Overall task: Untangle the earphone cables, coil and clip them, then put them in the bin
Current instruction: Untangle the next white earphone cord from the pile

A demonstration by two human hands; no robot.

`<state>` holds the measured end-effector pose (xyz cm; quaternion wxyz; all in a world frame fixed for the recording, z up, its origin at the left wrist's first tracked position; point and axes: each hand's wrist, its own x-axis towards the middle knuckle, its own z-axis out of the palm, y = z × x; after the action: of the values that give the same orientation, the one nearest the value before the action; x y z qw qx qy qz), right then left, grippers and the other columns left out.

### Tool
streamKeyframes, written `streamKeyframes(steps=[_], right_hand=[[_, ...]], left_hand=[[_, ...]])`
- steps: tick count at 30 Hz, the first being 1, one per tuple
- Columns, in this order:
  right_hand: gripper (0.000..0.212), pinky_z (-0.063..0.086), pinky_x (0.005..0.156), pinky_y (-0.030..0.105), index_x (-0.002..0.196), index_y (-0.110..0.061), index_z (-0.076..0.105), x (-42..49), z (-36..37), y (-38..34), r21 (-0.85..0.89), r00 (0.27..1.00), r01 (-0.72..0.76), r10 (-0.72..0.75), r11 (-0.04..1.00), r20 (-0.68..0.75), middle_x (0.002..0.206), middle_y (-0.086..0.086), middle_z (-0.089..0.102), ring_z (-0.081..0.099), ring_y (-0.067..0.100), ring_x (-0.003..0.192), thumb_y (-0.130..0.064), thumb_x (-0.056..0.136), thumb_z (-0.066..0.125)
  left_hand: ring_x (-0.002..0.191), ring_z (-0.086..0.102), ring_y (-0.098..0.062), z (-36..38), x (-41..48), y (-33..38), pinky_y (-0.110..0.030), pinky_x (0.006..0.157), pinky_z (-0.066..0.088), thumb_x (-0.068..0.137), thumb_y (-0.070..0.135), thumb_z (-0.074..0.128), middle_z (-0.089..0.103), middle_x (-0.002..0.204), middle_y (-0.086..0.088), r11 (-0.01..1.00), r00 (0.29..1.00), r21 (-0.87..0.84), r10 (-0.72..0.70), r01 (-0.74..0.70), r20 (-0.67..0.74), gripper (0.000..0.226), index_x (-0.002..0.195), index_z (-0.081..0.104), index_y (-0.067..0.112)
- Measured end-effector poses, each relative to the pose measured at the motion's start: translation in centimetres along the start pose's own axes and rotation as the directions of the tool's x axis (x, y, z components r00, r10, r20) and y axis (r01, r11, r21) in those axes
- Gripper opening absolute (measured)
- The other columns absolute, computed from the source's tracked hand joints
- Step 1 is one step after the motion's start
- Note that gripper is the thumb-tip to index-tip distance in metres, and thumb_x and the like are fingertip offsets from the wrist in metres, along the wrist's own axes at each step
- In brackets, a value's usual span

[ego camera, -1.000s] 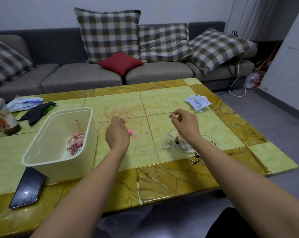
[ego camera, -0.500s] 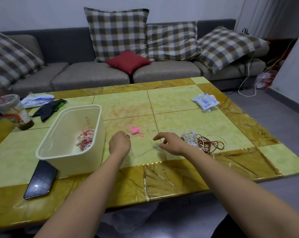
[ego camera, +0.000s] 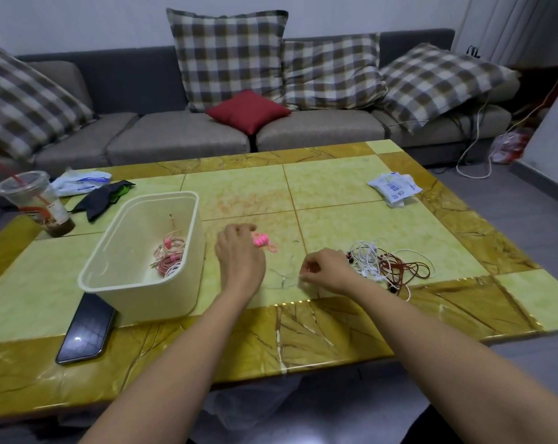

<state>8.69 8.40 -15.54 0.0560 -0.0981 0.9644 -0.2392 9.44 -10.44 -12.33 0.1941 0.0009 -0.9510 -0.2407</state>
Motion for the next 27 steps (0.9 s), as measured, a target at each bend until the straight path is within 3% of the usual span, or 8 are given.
streamKeyframes(steps=[2,5,7,11,15,19,22,27], right_hand=[[0.006,0.047,0.078,0.034,0.082,-0.022,0.070,-0.4,-0.5,-0.2,0.221,0.999,0.029,-0.020,0.975,-0.042,0.072,-0.004,0.066,0.062,0.015,0.074,-0.026,0.085,0.071],[0.004,0.047,0.067,0.029,0.085,-0.011,0.068,-0.7,-1.4,-0.5,0.457,0.997,0.047,-0.015,0.888,-0.073,0.064,0.001,0.064,0.060,0.013,0.061,-0.012,0.087,0.065],[0.006,0.045,0.063,0.025,0.085,-0.012,0.065,-1.2,-1.9,0.0,0.476,1.000,0.008,0.000,0.880,-0.017,0.060,0.001,0.063,0.058,0.011,0.056,-0.017,0.088,0.066],[0.014,0.052,0.069,0.033,0.080,-0.017,0.065,-2.0,-2.7,1.8,0.382,0.996,-0.077,0.053,0.921,0.072,0.065,-0.001,0.063,0.060,0.012,0.058,-0.026,0.090,0.068],[0.013,0.048,0.088,0.036,0.075,-0.026,0.068,-1.7,-4.2,2.2,0.321,0.864,0.019,0.146,0.947,-0.481,0.068,-0.011,0.067,0.063,0.007,0.071,-0.033,0.087,0.070],[0.016,0.050,0.077,0.035,0.083,-0.020,0.073,-1.9,-5.3,1.4,0.291,0.985,-0.095,0.132,0.952,-0.111,0.066,-0.006,0.070,0.063,0.009,0.066,-0.034,0.088,0.068],[0.016,0.041,0.054,0.023,0.086,-0.013,0.072,-2.4,-4.8,0.6,0.324,0.990,-0.076,0.110,0.943,-0.087,0.063,-0.001,0.065,0.056,0.012,0.059,-0.028,0.090,0.067],[0.013,0.041,0.057,0.027,0.084,-0.015,0.071,-2.2,-4.3,-1.1,0.315,0.991,0.036,0.007,0.949,-0.134,0.061,-0.002,0.058,0.053,0.014,0.060,-0.026,0.091,0.067]], left_hand=[[0.109,0.051,-0.014,0.7,-0.5,1.7,-0.026,0.093,0.041,0.092,0.009,0.051,0.059,0.118,-0.001,0.963,0.971,-0.232,0.175,-0.135,0.165,0.034,0.126,0.054,0.015],[0.094,0.061,-0.016,1.9,-1.2,3.1,-0.030,0.083,0.050,0.102,0.024,0.041,0.066,0.104,0.000,0.923,0.781,-0.383,0.205,0.047,0.590,0.029,0.128,0.048,0.015],[0.084,0.060,-0.019,2.6,-1.4,3.0,-0.032,0.073,0.048,0.103,0.027,0.038,0.064,0.090,0.000,0.914,0.727,-0.385,0.177,0.129,0.663,0.024,0.117,0.053,0.015],[0.098,0.059,-0.024,2.2,-0.4,2.1,-0.032,0.078,0.043,0.102,0.018,0.039,0.065,0.095,0.002,0.970,0.857,-0.237,0.087,0.043,0.509,0.029,0.091,0.066,0.016],[0.100,0.060,-0.030,0.0,0.8,2.0,-0.033,0.073,0.040,0.102,0.013,0.032,0.067,0.110,-0.008,0.961,0.966,-0.139,-0.220,0.239,0.138,0.030,0.107,0.061,0.011],[0.103,0.058,-0.034,-0.7,1.1,1.8,-0.035,0.071,0.038,0.101,0.013,0.034,0.064,0.115,-0.014,0.943,0.928,0.025,-0.332,0.333,0.170,0.029,0.117,0.057,0.007],[0.121,0.046,-0.033,-0.2,0.1,1.6,-0.038,0.094,0.038,0.095,0.009,0.042,0.052,0.133,-0.016,0.962,0.940,0.196,-0.238,0.192,0.246,0.037,0.131,0.048,0.007],[0.141,0.028,-0.024,0.3,-1.0,4.1,-0.039,0.116,0.026,0.089,0.007,0.051,0.034,0.152,-0.006,0.964,0.931,-0.154,0.251,-0.216,0.266,0.060,0.146,0.034,0.014]])
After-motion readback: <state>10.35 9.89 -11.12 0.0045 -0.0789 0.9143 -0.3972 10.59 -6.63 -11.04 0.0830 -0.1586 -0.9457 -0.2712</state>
